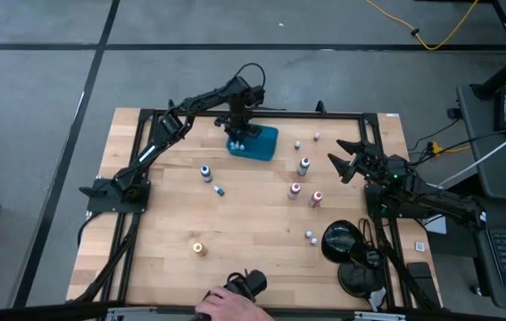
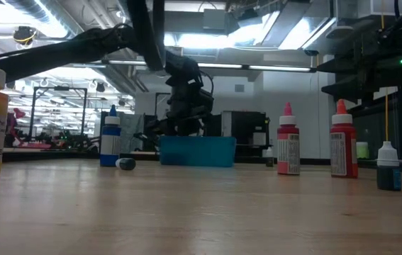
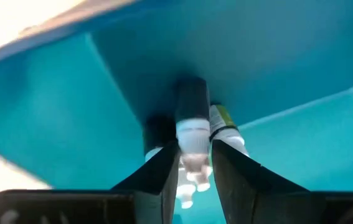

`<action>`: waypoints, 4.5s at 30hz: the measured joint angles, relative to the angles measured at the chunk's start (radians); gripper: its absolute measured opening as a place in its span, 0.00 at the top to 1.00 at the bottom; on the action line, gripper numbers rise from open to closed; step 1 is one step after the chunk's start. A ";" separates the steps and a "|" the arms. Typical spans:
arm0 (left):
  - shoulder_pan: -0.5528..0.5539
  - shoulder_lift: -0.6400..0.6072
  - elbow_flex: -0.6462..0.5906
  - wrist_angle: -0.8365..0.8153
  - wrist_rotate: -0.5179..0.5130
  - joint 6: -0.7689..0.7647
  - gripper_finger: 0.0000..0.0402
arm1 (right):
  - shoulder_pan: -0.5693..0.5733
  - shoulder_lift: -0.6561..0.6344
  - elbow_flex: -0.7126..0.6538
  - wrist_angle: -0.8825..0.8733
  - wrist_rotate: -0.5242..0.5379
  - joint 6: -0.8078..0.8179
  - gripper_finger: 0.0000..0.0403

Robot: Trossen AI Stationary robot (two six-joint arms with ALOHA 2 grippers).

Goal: Pick & Place food coloring
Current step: Put the small black food coloring bottle into the blue bin

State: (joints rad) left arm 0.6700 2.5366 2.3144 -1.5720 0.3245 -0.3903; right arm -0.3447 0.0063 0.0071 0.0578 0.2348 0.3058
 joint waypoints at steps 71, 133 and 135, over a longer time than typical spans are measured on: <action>0.025 0.000 0.033 0.001 0.036 -0.034 0.88 | 0.000 0.000 0.000 0.000 0.000 0.000 0.03; 0.015 -0.152 -0.017 0.001 0.103 0.065 0.88 | 0.000 0.000 0.000 0.000 0.000 0.000 0.03; 0.020 -0.178 -0.017 0.000 0.122 0.067 0.88 | 0.000 0.000 0.000 0.000 0.000 0.000 0.03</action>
State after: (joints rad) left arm 0.6895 2.3588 2.2971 -1.5717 0.4466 -0.3231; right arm -0.3450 0.0063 0.0071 0.0574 0.2345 0.3057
